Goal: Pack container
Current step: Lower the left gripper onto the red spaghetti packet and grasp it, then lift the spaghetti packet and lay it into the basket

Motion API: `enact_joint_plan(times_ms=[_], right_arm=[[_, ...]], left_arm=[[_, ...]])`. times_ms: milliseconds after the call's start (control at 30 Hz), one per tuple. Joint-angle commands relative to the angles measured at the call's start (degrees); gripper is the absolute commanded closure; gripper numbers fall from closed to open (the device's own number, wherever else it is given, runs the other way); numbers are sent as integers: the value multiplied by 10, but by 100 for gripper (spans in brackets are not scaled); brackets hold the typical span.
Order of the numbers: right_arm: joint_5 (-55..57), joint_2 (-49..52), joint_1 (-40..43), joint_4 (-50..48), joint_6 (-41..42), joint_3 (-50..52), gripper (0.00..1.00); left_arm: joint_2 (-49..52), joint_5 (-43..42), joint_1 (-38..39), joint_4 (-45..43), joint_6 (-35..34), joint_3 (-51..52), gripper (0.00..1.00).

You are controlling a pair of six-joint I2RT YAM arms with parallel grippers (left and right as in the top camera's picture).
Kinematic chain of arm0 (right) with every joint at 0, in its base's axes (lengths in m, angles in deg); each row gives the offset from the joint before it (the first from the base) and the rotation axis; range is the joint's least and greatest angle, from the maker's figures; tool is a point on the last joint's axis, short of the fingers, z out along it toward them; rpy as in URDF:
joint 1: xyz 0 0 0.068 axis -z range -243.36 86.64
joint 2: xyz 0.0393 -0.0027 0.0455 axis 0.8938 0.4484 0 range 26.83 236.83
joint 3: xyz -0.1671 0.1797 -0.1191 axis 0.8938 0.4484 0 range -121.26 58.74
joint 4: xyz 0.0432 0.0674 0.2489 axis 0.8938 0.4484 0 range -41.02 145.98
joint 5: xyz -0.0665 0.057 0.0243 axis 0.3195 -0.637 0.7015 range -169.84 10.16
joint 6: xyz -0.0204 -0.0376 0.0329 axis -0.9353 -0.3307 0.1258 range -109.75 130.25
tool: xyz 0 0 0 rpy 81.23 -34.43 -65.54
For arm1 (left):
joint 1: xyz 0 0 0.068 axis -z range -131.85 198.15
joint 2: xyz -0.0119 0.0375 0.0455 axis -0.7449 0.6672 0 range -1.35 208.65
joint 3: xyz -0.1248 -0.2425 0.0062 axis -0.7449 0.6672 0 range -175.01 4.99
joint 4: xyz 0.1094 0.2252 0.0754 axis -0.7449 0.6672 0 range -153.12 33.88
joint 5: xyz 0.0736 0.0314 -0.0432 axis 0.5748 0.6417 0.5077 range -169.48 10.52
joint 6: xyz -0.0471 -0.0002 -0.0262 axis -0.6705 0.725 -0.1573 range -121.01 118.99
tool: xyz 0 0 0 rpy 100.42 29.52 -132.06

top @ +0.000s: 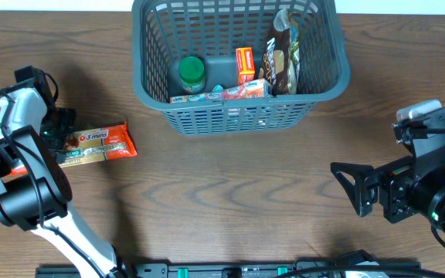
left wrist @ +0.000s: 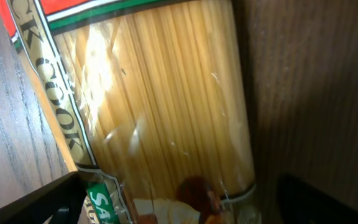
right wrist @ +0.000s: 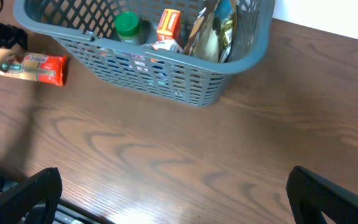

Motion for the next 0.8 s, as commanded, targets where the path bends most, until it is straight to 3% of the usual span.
enact_joint_plan(times_ms=[0,133,400,633,767], right_arm=[[5,0,1,2,4,-3,1],[5,0,1,2,4,-2,1],[5,0,1,2,4,-3,1],[5,0,1,2,4,-3,1],[5,0,1,2,4,-2,1]], left_arm=[[19,-13,-1,0,-7,5,6],[21,-17,-1,0,-7,5,15],[21,-17,-1,6,-7,10,50],[21,-17,-1,-2,-7,42,63],[21,-17,-1,0,-7,49,76]])
